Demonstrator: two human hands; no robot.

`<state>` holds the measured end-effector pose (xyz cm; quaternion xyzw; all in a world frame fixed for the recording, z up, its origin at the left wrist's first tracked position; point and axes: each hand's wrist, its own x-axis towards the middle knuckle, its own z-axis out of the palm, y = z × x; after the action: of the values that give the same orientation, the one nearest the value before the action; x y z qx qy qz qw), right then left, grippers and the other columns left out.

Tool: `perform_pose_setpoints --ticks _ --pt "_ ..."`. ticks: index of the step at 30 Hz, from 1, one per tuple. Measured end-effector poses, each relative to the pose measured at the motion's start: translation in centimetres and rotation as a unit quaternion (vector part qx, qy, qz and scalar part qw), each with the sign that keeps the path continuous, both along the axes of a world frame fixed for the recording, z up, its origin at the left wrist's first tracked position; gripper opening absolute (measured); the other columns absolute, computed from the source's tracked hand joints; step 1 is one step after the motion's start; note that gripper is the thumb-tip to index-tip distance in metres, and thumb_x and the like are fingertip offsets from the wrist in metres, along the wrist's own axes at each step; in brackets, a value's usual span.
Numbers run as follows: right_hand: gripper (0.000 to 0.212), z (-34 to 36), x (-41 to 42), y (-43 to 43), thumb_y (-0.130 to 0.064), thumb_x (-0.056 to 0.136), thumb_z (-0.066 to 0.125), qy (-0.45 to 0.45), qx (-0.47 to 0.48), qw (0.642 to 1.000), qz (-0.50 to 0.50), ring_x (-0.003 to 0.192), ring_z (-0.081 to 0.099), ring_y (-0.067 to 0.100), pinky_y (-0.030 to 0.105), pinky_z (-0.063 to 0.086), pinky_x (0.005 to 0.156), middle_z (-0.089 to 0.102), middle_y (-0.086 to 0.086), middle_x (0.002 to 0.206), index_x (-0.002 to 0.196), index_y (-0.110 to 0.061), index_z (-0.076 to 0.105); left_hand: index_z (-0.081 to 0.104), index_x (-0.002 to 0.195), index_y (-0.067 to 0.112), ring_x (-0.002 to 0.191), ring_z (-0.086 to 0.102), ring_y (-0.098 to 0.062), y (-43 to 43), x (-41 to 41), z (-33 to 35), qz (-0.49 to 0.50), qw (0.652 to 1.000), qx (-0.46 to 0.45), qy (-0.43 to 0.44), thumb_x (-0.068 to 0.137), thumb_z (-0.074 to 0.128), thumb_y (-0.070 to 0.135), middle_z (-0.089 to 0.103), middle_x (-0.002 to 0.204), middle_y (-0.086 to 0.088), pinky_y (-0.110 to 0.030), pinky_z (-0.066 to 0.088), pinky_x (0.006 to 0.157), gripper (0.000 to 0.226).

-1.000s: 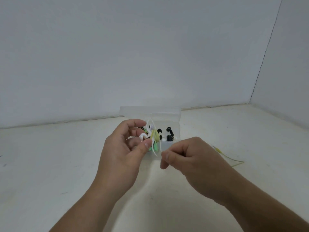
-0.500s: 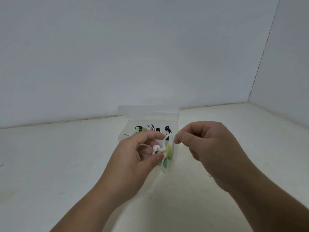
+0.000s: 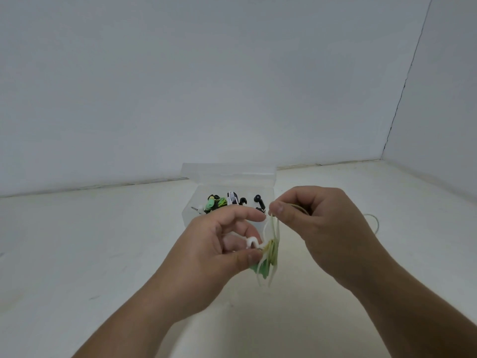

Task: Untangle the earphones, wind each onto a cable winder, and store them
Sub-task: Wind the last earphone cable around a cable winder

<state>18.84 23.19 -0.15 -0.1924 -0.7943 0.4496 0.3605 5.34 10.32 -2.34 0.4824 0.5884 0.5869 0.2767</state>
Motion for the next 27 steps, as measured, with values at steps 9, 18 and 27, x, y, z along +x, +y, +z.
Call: perform_pose_setpoints --ticks 9,18,27 --pt "0.031 -0.8 -0.3 -0.1 -0.033 0.098 0.057 -0.146 -0.072 0.986 0.029 0.052 0.033 0.017 0.025 0.028 0.048 0.042 0.001 0.058 0.076 -0.019 0.075 0.067 0.101 0.012 0.075 0.071 -0.031 0.2 -0.4 0.1 0.022 0.986 0.122 -0.110 0.069 0.074 -0.001 0.069 0.085 -0.015 -0.034 0.057 0.070 0.035" --pt "0.025 -0.6 -0.3 -1.6 -0.025 0.099 0.056 -0.209 -0.035 0.970 0.119 0.038 0.025 0.007 0.017 0.022 0.040 0.032 -0.009 0.043 0.082 -0.018 0.074 0.061 0.089 0.022 0.077 0.074 -0.030 0.2 -1.4 -0.3 0.172 0.977 0.119 -0.044 0.070 0.072 0.012 0.069 0.080 -0.008 -0.036 0.055 0.074 0.024" --pt "0.022 -0.8 -0.5 -1.9 -0.030 0.099 0.056 -0.201 -0.025 0.968 0.145 0.049 0.029 0.015 0.019 0.026 0.044 0.036 0.002 0.053 0.093 -0.025 0.077 0.058 0.090 0.021 0.078 0.075 -0.027 0.4 -0.8 -0.2 0.215 0.970 0.106 -0.029 0.075 0.080 0.014 0.065 0.087 -0.010 -0.053 0.053 0.090 0.028"
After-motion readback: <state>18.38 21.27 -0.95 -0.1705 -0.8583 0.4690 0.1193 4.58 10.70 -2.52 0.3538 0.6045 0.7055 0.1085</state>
